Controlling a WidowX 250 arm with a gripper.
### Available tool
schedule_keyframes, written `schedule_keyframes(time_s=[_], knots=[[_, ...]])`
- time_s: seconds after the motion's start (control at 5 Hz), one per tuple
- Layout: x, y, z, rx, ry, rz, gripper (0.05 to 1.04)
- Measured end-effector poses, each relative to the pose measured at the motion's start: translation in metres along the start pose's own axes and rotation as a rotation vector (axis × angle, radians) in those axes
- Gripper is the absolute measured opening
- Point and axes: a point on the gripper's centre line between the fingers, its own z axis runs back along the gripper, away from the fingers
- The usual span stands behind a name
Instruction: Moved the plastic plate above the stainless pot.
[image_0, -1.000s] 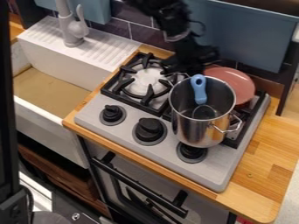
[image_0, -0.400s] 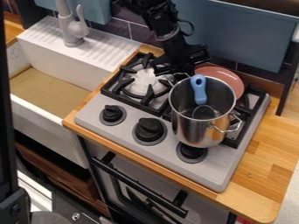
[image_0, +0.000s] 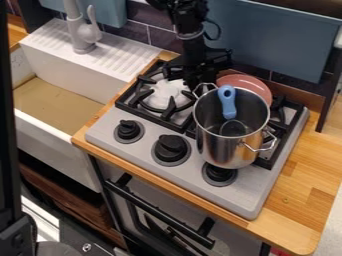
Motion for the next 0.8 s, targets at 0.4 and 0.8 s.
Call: schedule_keyframes(time_s=[0.4, 0.8], knots=[[0.013, -0.001, 0.020, 0.114, -0.026, 0.023, 0.977], [0.025, 0.019, 0.038, 0.241, -0.033, 0.013, 0.996]])
